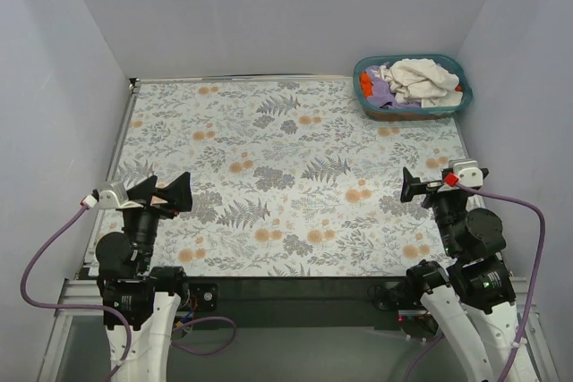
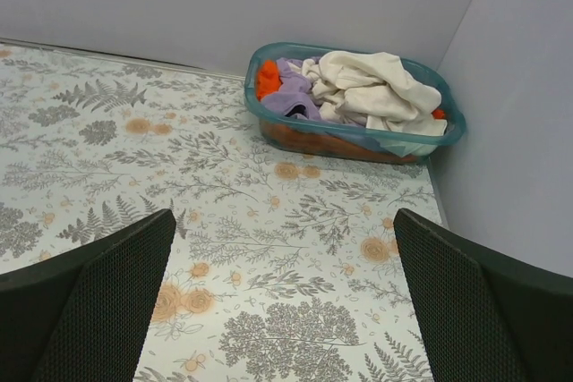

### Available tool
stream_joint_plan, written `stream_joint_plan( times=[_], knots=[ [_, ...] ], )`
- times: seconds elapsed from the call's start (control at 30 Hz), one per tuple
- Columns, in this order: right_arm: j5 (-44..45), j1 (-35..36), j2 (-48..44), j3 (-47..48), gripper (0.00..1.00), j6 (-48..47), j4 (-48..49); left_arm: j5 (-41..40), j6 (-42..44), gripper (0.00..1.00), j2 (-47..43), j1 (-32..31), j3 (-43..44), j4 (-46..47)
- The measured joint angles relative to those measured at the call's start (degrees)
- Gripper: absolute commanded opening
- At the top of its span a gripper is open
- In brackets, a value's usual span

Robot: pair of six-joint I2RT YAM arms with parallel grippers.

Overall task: Fold and stack the t-shirts
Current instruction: Grab the tshirt from the pile

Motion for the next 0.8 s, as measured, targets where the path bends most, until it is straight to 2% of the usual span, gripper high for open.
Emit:
stream_joint_plan(
  times=[0.2, 0.33, 0.47, 0.8],
  knots=[
    [-1.36, 0.0, 2.49, -0.09, 0.98, 0.63, 1.03, -0.22, -0.48, 0.98, -0.02, 0.0, -1.4, 0.83],
    [-2.21, 0.0, 8.87, 0.2, 0.98, 2.1, 3.85, -0.44, -1.05, 0.98, 0.11, 0.0, -2.71, 2.32],
    [-2.38, 0.0, 21.81, 4.57, 0.98, 3.54, 4.35, -0.72, -1.53, 0.98, 0.15, 0.0, -5.44, 3.3],
    [6.93, -1.4, 55.74, 27.26, 0.98, 8.96, 5.79, -0.61, -2.38, 0.98, 0.17, 0.0, -6.34, 4.24]
  ],
)
